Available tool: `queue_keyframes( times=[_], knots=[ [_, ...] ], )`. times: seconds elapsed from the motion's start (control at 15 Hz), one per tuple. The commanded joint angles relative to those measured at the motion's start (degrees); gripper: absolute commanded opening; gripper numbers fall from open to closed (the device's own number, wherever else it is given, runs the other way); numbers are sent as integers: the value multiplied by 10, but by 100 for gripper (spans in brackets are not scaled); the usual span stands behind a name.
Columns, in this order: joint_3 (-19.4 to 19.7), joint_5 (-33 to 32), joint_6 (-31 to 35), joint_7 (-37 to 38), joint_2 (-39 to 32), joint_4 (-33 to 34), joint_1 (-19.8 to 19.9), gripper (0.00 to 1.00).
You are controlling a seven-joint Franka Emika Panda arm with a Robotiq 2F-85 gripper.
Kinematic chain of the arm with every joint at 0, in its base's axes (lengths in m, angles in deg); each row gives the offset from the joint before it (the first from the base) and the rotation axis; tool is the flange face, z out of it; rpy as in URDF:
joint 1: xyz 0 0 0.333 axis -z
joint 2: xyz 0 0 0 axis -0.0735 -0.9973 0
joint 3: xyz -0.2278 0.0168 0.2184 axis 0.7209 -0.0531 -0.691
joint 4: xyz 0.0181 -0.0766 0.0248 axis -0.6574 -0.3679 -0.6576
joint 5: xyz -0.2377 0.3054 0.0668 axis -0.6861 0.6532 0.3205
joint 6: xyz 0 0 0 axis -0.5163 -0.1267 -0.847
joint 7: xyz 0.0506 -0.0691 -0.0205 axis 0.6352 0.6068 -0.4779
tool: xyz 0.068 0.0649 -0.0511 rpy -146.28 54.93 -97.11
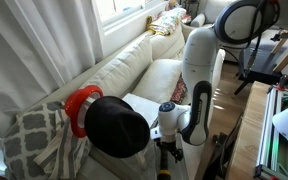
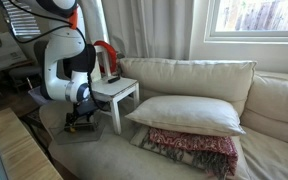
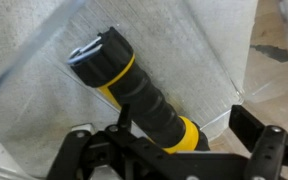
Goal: Remove the torch from the clear container then place the container on the seat of the white chair
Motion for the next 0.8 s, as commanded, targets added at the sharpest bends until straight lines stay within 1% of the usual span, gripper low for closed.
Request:
queue_keyframes(
  times=[0.0,0.2,0.47,0.73],
  knots=[
    [11,-9,22,-16,-11,-4,-6,100],
    [19,-21,57,-39,-29,7,-14,100],
    [45,-27,129,-53,-44,20,-42,100],
    [81,-21,165,-51,-66,36,-83,100]
  ],
)
